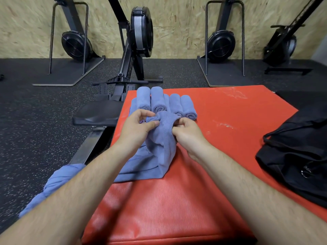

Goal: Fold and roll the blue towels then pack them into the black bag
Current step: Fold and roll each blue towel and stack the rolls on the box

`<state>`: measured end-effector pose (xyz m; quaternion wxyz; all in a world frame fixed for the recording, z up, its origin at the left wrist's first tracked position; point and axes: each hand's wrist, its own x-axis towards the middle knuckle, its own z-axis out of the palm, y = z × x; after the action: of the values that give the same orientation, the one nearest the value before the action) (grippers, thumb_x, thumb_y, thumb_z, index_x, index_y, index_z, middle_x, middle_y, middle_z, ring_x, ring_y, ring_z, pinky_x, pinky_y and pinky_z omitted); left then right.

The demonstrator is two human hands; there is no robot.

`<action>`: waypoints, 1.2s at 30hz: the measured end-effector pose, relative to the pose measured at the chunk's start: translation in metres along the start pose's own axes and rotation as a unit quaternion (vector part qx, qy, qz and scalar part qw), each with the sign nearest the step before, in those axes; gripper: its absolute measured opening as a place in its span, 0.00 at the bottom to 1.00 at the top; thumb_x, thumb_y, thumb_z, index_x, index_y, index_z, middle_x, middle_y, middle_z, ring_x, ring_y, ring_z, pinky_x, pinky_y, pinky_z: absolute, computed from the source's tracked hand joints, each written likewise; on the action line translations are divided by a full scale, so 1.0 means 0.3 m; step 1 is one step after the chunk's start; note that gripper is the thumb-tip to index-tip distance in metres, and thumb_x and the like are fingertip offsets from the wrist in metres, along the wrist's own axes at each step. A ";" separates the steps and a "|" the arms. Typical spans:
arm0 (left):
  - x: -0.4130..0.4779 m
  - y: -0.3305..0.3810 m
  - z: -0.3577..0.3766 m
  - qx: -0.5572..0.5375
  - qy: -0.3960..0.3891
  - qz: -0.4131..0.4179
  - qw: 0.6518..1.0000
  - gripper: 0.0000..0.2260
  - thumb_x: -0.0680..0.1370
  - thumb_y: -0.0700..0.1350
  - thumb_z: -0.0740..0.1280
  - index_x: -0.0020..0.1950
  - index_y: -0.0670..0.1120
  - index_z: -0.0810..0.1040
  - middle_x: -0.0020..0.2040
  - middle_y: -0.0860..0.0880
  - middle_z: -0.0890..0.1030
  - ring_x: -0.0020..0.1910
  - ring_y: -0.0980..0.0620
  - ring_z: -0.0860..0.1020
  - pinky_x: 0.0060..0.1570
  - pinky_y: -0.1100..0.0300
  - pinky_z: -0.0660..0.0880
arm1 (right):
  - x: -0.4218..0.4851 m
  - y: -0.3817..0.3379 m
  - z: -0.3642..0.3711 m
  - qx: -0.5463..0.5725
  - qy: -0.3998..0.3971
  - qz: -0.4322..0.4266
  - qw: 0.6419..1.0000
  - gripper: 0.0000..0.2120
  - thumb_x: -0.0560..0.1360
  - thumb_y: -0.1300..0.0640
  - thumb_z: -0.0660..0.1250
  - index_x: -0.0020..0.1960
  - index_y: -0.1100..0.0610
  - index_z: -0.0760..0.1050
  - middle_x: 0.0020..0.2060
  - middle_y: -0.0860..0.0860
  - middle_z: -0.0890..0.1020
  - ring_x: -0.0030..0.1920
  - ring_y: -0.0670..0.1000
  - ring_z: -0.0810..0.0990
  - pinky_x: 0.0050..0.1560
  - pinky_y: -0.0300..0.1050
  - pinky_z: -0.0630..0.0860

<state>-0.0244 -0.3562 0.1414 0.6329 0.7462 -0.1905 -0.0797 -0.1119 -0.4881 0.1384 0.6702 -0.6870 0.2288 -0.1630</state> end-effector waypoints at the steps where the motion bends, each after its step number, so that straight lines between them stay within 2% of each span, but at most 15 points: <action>1: 0.006 0.001 -0.007 -0.002 0.015 0.005 1.000 0.08 0.74 0.39 0.75 0.49 0.50 0.80 0.45 0.54 0.79 0.42 0.61 0.76 0.42 0.68 0.72 | -0.002 -0.007 -0.006 0.005 0.004 -0.004 1.000 0.11 0.74 0.72 0.63 0.46 0.58 0.77 0.39 0.53 0.85 0.38 0.47 0.82 0.40 0.41 0.79; 3: 0.021 -0.002 -0.025 -0.015 0.040 0.007 0.999 0.08 0.74 0.38 0.74 0.49 0.49 0.80 0.45 0.53 0.81 0.44 0.57 0.76 0.44 0.66 0.72 | -0.001 -0.015 -0.028 0.015 0.005 -0.005 1.000 0.11 0.74 0.74 0.62 0.44 0.61 0.78 0.37 0.53 0.84 0.37 0.48 0.80 0.39 0.42 0.77; 6: 0.053 -0.016 -0.069 -0.020 0.071 0.000 0.997 0.08 0.72 0.40 0.74 0.48 0.50 0.81 0.47 0.49 0.84 0.45 0.54 0.79 0.47 0.60 0.74 | 0.008 -0.026 -0.074 0.038 -0.022 0.020 0.999 0.06 0.74 0.71 0.67 0.44 0.66 0.82 0.39 0.57 0.83 0.42 0.53 0.79 0.45 0.49 0.79; 8: 0.071 -0.024 -0.093 -0.027 0.082 -0.006 0.996 0.08 0.71 0.41 0.74 0.47 0.50 0.80 0.47 0.47 0.84 0.44 0.52 0.79 0.46 0.58 0.75 | 0.024 -0.030 -0.109 0.048 -0.017 0.052 0.997 0.05 0.76 0.66 0.69 0.43 0.61 0.81 0.38 0.54 0.83 0.40 0.51 0.80 0.45 0.45 0.81; 11: 0.093 -0.019 -0.140 -0.037 0.123 0.005 0.992 0.08 0.74 0.37 0.72 0.45 0.50 0.79 0.44 0.48 0.81 0.42 0.53 0.78 0.45 0.59 0.73 | 0.047 -0.046 -0.172 0.051 -0.002 0.103 0.993 0.01 0.75 0.63 0.72 0.47 0.59 0.81 0.41 0.52 0.84 0.39 0.49 0.82 0.45 0.45 0.82; 14: 0.113 -0.029 -0.217 -0.010 0.159 0.018 0.987 0.05 0.73 0.45 0.72 0.44 0.53 0.78 0.41 0.50 0.81 0.40 0.53 0.77 0.44 0.55 0.72 | 0.060 -0.076 -0.254 0.048 -0.002 0.139 0.989 0.06 0.75 0.59 0.74 0.49 0.58 0.79 0.38 0.51 0.81 0.33 0.48 0.79 0.42 0.45 0.80; 17: 0.114 -0.054 -0.259 0.021 0.124 0.014 0.992 0.06 0.72 0.53 0.72 0.45 0.56 0.77 0.39 0.48 0.79 0.38 0.51 0.73 0.41 0.52 0.70 | 0.057 -0.093 -0.316 0.044 -0.005 0.151 0.988 0.06 0.76 0.54 0.72 0.46 0.56 0.78 0.34 0.50 0.78 0.31 0.46 0.74 0.37 0.41 0.77; 20: 0.105 -0.059 -0.250 0.042 0.076 0.004 0.996 0.08 0.74 0.51 0.73 0.49 0.57 0.76 0.38 0.45 0.75 0.37 0.50 0.73 0.41 0.52 0.71 | 0.046 -0.054 -0.323 0.020 -0.040 0.180 0.983 0.09 0.80 0.48 0.66 0.46 0.52 0.73 0.34 0.51 0.75 0.30 0.48 0.70 0.31 0.40 0.73; 23: 0.091 -0.058 -0.248 0.044 0.068 -0.019 0.997 0.11 0.73 0.51 0.74 0.51 0.60 0.75 0.40 0.44 0.79 0.39 0.50 0.76 0.45 0.51 0.74 | 0.020 0.010 -0.288 -0.009 -0.083 0.210 0.974 0.09 0.80 0.46 0.66 0.48 0.48 0.67 0.36 0.51 0.75 0.31 0.48 0.72 0.33 0.40 0.70; 25: 0.075 -0.055 -0.252 0.027 0.062 -0.039 0.997 0.09 0.75 0.48 0.73 0.51 0.58 0.77 0.43 0.45 0.80 0.39 0.50 0.76 0.45 0.52 0.75 | 0.011 0.011 -0.277 0.014 -0.080 0.174 0.981 0.10 0.78 0.53 0.70 0.53 0.47 0.70 0.37 0.51 0.78 0.32 0.48 0.73 0.32 0.40 0.68; 28: 0.058 -0.054 -0.259 -0.015 0.046 -0.062 0.997 0.04 0.78 0.43 0.70 0.50 0.52 0.79 0.49 0.46 0.81 0.38 0.52 0.75 0.39 0.58 0.73 | 0.010 -0.016 -0.278 0.079 -0.077 0.062 0.992 0.14 0.77 0.61 0.69 0.59 0.48 0.75 0.40 0.47 0.82 0.38 0.46 0.78 0.34 0.40 0.64; 29: 0.055 -0.052 -0.262 -0.028 0.038 -0.069 0.997 0.03 0.79 0.42 0.69 0.50 0.51 0.79 0.49 0.46 0.81 0.38 0.53 0.75 0.38 0.59 0.73 | -0.004 -0.018 -0.272 0.061 -0.096 0.047 0.992 0.14 0.78 0.61 0.68 0.60 0.47 0.76 0.40 0.46 0.82 0.39 0.45 0.79 0.34 0.39 0.64; 32: 0.047 -0.049 -0.275 -0.035 0.002 -0.086 0.996 0.06 0.81 0.39 0.66 0.50 0.49 0.81 0.49 0.45 0.80 0.39 0.51 0.74 0.40 0.60 0.72 | -0.049 0.018 -0.234 -0.099 -0.138 0.061 0.984 0.13 0.78 0.61 0.68 0.61 0.51 0.80 0.38 0.45 0.80 0.36 0.42 0.75 0.32 0.35 0.65; 34: 0.036 -0.047 -0.280 -0.014 -0.012 -0.085 0.996 0.08 0.81 0.38 0.65 0.51 0.48 0.81 0.49 0.46 0.81 0.41 0.51 0.75 0.42 0.59 0.72 | -0.047 0.020 -0.207 -0.112 -0.107 0.059 0.986 0.11 0.77 0.61 0.69 0.59 0.53 0.81 0.40 0.46 0.82 0.36 0.42 0.74 0.33 0.33 0.69; 36: 0.024 -0.046 -0.286 -0.004 -0.015 -0.075 0.997 0.07 0.81 0.38 0.65 0.51 0.48 0.82 0.47 0.47 0.81 0.40 0.52 0.75 0.41 0.61 0.72 | -0.026 0.004 -0.194 -0.036 -0.053 0.031 0.997 0.09 0.76 0.62 0.71 0.55 0.57 0.82 0.42 0.50 0.83 0.39 0.44 0.78 0.37 0.31 0.73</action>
<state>0.0156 -0.2787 0.1449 0.6249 0.7548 -0.1431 -0.1387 -0.1494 -0.5331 0.1407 0.6609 -0.7109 0.2199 -0.0969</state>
